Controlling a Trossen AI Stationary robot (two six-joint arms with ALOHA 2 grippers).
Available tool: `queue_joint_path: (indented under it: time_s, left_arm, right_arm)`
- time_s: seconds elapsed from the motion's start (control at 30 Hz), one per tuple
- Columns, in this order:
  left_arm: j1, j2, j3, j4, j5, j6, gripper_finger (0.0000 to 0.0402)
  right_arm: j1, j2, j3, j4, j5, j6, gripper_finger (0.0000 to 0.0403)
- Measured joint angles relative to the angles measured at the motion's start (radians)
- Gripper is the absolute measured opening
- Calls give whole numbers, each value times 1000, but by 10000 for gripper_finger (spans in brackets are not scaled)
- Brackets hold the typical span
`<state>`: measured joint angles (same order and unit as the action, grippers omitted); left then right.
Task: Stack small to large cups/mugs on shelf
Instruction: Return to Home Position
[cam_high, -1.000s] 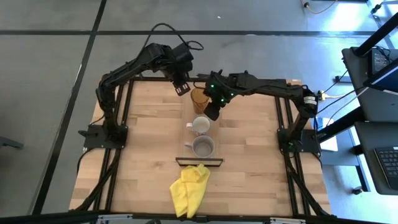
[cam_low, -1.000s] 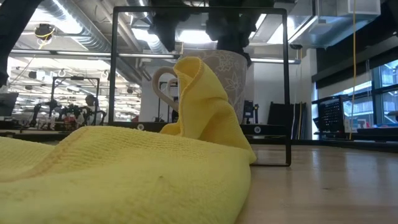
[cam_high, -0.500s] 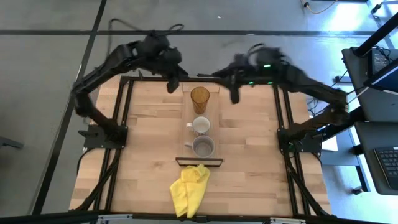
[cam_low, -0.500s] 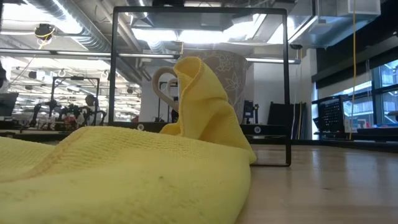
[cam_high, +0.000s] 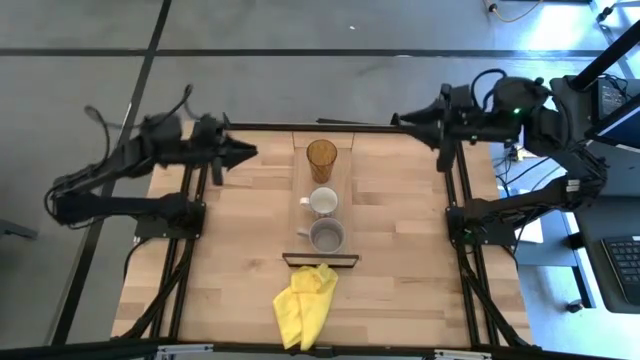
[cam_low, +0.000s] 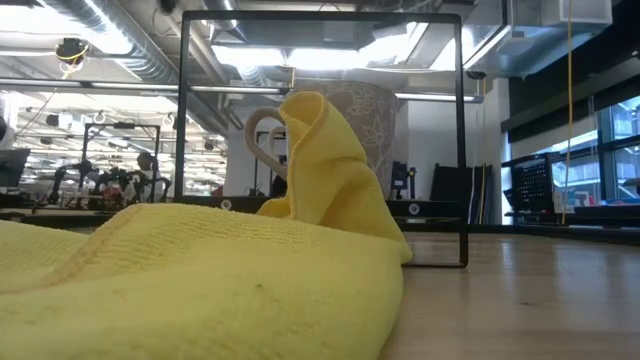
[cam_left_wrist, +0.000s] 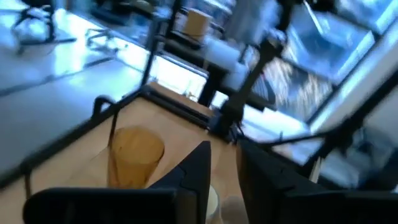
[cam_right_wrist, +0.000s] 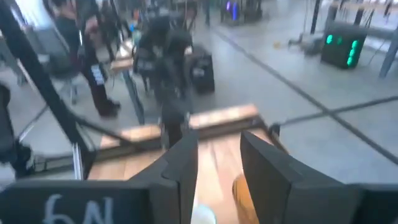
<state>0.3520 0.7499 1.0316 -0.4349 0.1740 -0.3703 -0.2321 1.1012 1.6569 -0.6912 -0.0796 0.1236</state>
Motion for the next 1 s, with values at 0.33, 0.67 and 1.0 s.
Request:
queue_joint_path:
  time_s: [0.33,0.67,1.0]
  left_arm:
    - [-238,-426,-503,595,-190,-1,71]
    - [-289,-737,-670,482,-344,132,71]
    - [-288,-746,-713,313,-449,111,71]
  right_arm:
    - [25,-158,-448,518,-131,-105,123]
    - [-31,-484,-878,763,-88,-101,123]
    - [-40,-802,-1236,883,20,9,123]
